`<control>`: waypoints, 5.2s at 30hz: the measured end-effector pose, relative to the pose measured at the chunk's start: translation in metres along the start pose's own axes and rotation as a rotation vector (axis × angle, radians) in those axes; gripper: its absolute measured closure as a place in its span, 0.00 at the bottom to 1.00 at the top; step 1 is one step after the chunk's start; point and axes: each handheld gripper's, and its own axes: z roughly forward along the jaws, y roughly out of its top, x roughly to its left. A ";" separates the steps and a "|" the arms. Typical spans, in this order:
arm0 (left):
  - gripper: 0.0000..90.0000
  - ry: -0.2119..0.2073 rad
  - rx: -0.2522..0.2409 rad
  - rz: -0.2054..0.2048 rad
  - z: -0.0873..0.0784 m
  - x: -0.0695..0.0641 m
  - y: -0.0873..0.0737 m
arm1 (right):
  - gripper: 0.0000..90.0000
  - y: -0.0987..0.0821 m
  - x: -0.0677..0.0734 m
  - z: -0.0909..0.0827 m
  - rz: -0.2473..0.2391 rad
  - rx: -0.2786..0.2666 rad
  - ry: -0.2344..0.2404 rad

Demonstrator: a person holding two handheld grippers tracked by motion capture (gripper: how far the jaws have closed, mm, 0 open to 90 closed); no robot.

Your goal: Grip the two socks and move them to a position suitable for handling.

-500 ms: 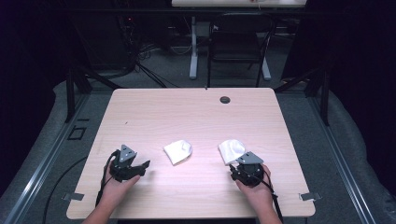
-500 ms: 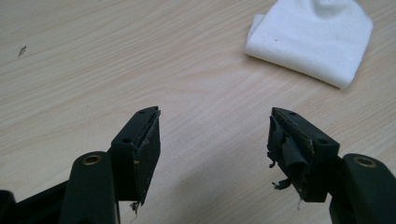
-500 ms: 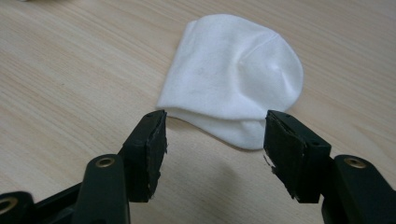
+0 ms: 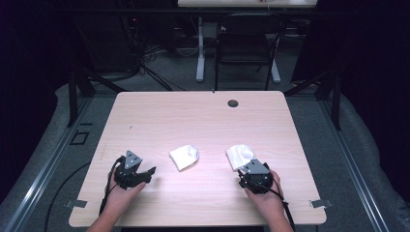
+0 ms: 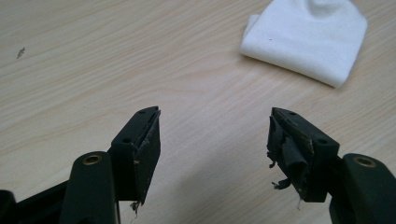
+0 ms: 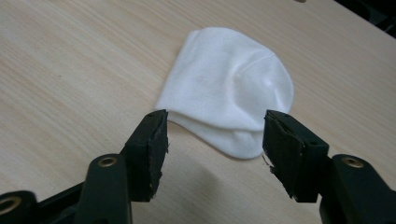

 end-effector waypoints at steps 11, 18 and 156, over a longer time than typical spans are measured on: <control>0.57 -0.050 0.007 -0.030 0.019 -0.037 0.029 | 0.61 0.003 0.001 -0.003 0.062 0.021 0.020; 0.53 -0.058 0.023 -0.034 0.048 -0.063 0.052 | 0.64 0.002 -0.004 -0.007 0.123 0.018 0.061; 0.62 -0.276 0.124 0.109 0.011 -0.056 -0.001 | 0.99 0.035 0.069 0.020 0.048 0.093 0.395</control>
